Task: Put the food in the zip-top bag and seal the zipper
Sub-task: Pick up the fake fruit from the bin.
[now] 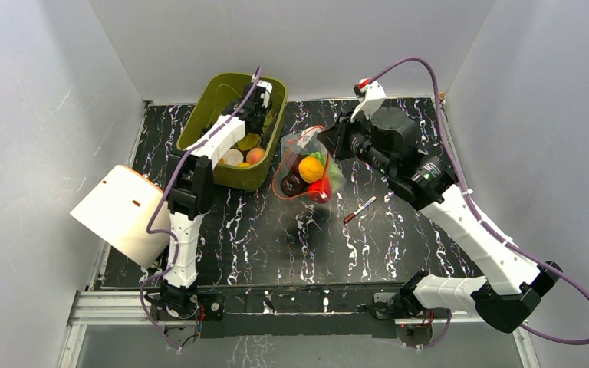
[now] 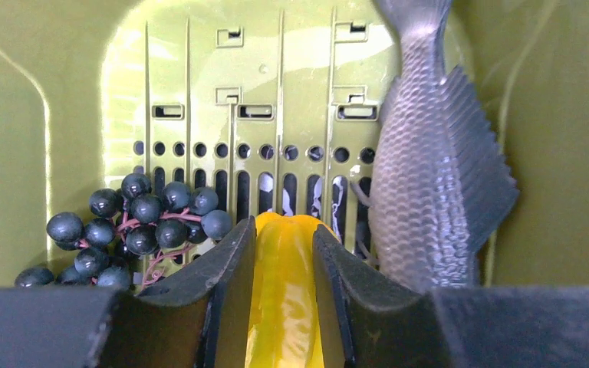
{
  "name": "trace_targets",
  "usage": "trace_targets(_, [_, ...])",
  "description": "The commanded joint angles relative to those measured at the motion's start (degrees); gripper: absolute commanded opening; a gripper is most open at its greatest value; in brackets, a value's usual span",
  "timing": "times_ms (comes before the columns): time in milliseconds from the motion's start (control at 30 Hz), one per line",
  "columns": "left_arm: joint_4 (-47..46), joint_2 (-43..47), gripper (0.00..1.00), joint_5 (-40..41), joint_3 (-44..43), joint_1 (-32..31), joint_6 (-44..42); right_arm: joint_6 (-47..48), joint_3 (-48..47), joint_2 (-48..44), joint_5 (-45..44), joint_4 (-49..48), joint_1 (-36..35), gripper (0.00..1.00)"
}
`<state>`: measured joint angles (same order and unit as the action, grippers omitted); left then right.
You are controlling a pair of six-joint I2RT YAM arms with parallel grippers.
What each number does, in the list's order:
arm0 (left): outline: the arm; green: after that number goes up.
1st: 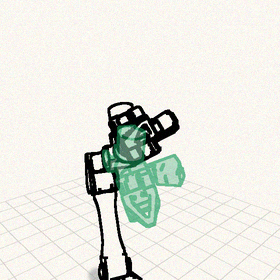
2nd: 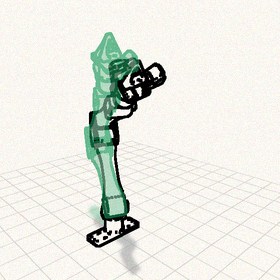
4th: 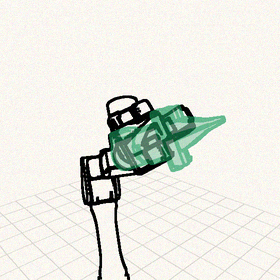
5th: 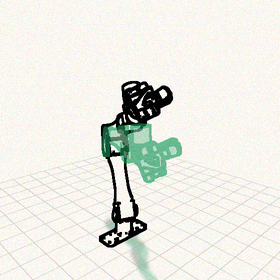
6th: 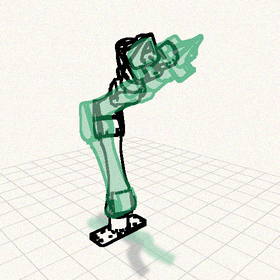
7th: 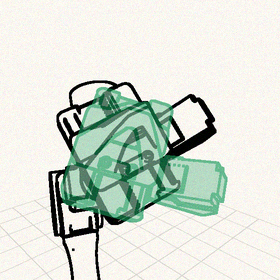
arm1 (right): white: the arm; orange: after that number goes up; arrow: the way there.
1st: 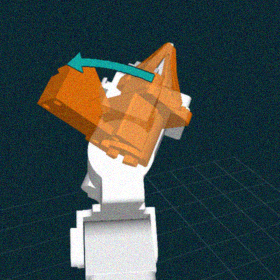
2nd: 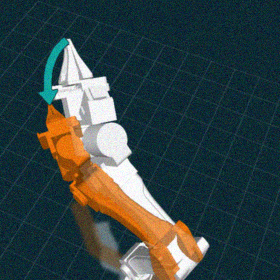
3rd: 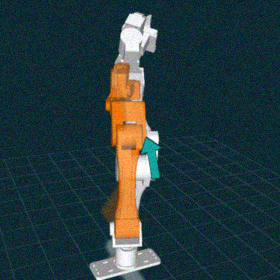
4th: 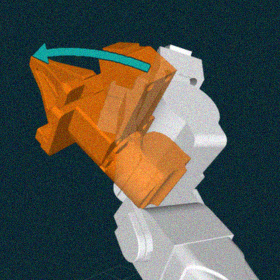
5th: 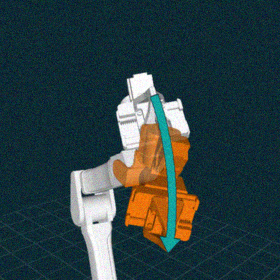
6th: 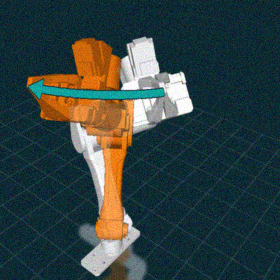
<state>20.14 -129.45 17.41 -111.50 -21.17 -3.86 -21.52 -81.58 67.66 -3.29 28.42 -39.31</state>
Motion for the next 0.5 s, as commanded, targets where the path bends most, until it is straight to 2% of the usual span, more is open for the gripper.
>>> trace_targets(0, [0.68, 4.98, 0.19, 0.48, -3.46, -0.92, 1.44, -0.77, -0.05, -2.58, -0.81, -5.30, 0.11, 0.00])
trace_targets(300, [1.68, 10.09, 0.18, -1.21, -4.83, -2.09, 4.14, -3.68, 0.19, -1.50, -1.57, -2.47, 0.18, 0.00])
trace_targets(467, [2.04, 14.72, 0.16, -1.91, -4.05, -2.30, 4.64, -4.06, 2.36, -2.06, -4.48, -4.60, 0.12, 0.00])
